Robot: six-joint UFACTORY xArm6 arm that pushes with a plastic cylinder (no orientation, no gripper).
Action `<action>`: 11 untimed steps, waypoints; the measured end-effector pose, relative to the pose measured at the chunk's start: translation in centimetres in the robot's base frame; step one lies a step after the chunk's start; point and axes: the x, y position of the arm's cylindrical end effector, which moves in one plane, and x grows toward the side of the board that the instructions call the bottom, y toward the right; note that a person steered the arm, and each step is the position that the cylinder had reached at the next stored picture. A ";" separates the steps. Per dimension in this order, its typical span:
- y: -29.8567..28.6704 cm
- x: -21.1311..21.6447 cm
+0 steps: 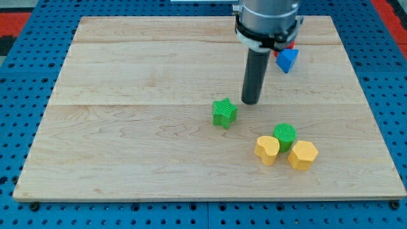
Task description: Push the blue cube towards the left
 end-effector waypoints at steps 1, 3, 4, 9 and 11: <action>-3.4 -0.8; 2.7 5.5; 5.1 0.6; 11.1 -21.5; -1.9 -16.3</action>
